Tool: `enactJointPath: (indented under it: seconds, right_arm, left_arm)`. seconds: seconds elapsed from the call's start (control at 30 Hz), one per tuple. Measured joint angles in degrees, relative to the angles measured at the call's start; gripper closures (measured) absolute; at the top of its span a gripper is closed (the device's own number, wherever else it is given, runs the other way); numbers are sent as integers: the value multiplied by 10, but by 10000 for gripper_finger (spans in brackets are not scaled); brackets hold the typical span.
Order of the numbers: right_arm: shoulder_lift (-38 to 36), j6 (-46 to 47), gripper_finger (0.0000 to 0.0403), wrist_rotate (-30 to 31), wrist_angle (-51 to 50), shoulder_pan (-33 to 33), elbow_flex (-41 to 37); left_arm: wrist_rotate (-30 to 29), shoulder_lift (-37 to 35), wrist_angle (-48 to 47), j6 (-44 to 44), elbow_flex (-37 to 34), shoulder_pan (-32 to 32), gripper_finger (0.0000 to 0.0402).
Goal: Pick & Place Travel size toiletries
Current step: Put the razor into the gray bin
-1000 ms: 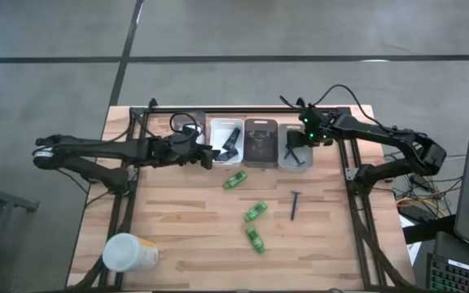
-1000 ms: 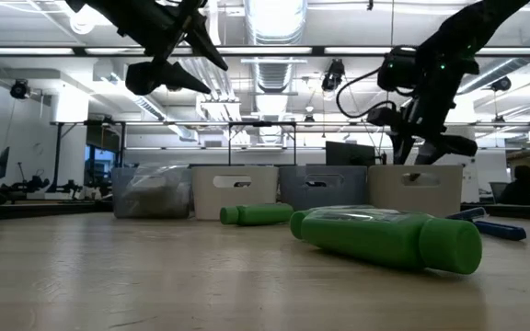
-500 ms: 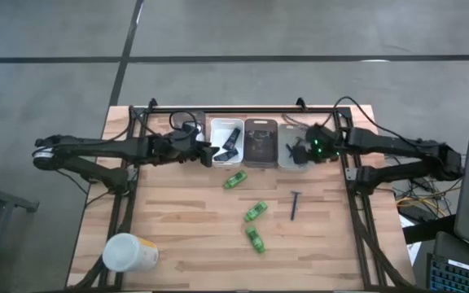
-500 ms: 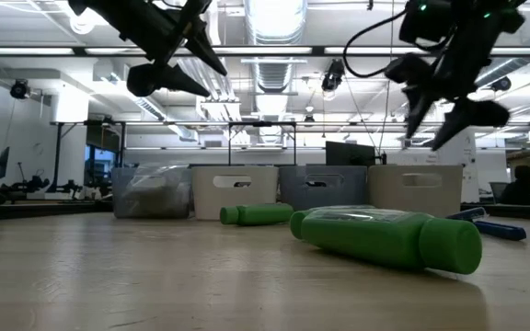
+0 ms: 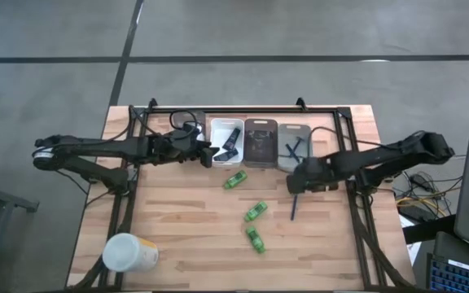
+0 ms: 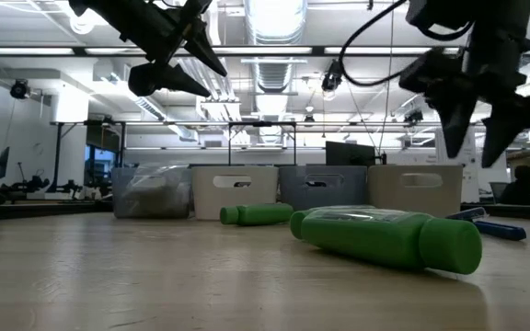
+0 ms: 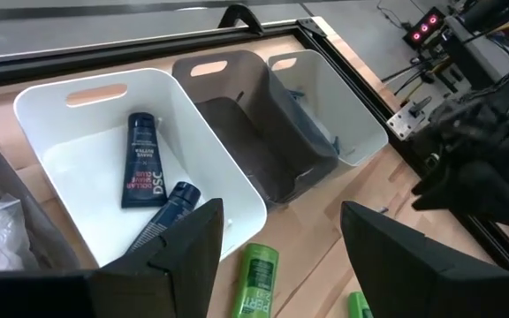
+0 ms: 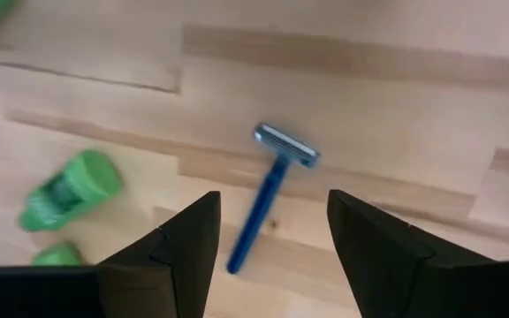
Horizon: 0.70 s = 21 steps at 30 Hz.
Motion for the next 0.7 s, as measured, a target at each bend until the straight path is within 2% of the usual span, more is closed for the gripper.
enactJointPath:
  seconds: [0.43, 0.7]
  right_arm:
    - [131, 35, 200, -26, 91, 32, 0]
    - [197, 34, 200, -41, 97, 32, 0]
  left_arm:
    - [35, 0, -1, 1, -3, 0, 168]
    - [48, 0, -1, 1, -3, 0, 168]
